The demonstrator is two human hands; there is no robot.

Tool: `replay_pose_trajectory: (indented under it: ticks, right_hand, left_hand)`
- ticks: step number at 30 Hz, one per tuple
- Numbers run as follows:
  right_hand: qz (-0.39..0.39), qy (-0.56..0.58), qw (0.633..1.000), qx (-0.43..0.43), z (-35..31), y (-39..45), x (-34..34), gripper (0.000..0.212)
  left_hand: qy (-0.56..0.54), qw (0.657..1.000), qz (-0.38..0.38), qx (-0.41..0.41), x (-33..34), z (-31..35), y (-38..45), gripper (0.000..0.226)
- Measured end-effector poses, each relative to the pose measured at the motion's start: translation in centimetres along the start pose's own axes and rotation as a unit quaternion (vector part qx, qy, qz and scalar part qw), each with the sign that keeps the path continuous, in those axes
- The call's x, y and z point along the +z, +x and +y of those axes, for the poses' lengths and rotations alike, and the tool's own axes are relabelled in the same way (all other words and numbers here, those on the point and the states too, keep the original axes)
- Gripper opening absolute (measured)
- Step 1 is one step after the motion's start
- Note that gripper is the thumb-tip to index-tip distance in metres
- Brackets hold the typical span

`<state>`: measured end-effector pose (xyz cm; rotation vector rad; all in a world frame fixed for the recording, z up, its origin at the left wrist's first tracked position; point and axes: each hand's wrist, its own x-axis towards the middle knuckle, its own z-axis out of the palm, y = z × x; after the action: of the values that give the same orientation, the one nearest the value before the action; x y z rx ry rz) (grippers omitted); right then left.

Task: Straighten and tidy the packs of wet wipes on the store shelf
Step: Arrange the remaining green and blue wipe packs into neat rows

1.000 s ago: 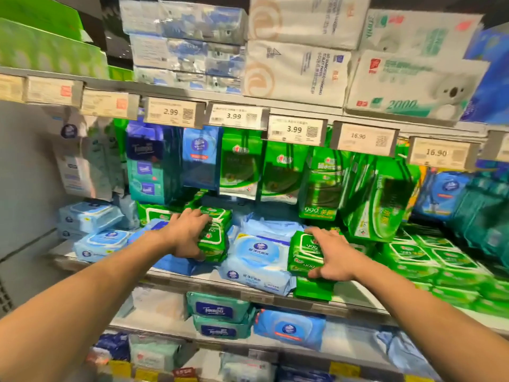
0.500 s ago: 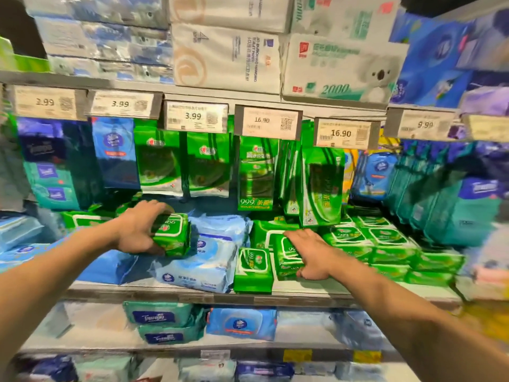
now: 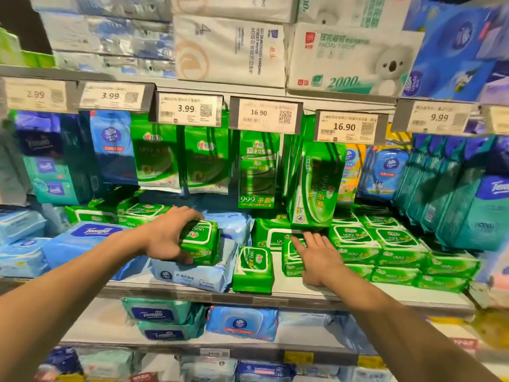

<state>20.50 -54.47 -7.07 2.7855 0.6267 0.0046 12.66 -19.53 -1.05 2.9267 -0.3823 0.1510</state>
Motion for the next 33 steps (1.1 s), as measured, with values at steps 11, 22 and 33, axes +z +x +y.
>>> replay_pose_trajectory:
  ticks: [11, 22, 33]
  right_hand:
    - [-0.041, 0.084, 0.996, -0.017, -2.0, -0.2, 1.1, 0.094]
    - [-0.087, 0.129, 0.988, 0.012, -2.5, 0.0, 0.1, 0.091]
    - [-0.07, 0.311, 0.94, 0.119, -11.8, 0.7, -4.0, 0.109]
  left_hand:
    - [-0.045, 0.998, -0.023, -0.021, 1.0, -0.3, -0.2, 0.103]
    - [0.0, 0.999, -0.016, -0.042, 1.2, -0.4, -0.5, 0.112]
    - [0.002, 0.999, -0.04, -0.034, 1.5, -0.5, -0.1, 0.108]
